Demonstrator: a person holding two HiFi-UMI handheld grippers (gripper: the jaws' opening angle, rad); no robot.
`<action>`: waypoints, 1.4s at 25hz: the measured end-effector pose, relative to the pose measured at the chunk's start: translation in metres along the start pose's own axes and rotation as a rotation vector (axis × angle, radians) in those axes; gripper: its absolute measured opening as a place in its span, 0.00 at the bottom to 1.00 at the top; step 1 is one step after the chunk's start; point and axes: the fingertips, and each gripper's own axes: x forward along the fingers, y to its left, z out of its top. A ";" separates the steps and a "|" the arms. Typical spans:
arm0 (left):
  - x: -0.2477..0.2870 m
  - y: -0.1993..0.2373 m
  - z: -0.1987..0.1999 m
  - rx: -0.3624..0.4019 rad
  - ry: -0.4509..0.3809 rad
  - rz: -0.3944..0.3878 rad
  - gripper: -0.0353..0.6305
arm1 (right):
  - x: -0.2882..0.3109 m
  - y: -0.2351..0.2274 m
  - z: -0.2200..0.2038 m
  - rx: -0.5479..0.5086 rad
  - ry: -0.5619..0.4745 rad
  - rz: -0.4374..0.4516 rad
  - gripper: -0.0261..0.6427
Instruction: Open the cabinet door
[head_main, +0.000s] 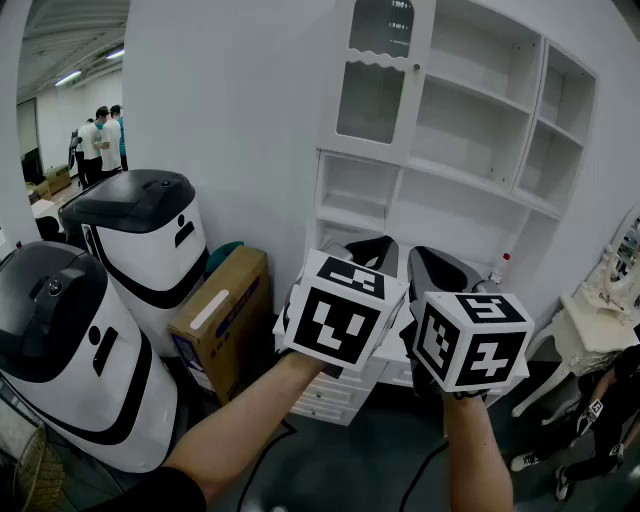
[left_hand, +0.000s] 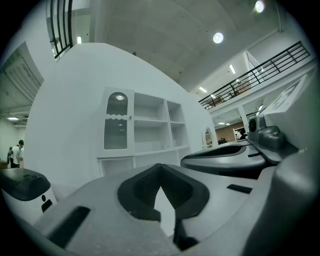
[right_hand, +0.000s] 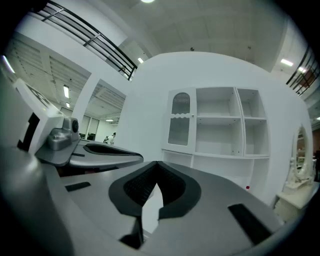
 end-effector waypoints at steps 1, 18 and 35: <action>0.000 0.004 0.000 -0.002 -0.001 -0.003 0.06 | 0.003 0.001 0.001 -0.001 0.000 -0.005 0.07; 0.015 0.030 -0.005 -0.019 -0.019 -0.074 0.06 | 0.031 0.000 0.002 0.010 -0.009 -0.078 0.07; 0.113 0.041 0.000 0.001 -0.026 -0.013 0.06 | 0.097 -0.074 -0.005 0.012 -0.050 -0.003 0.07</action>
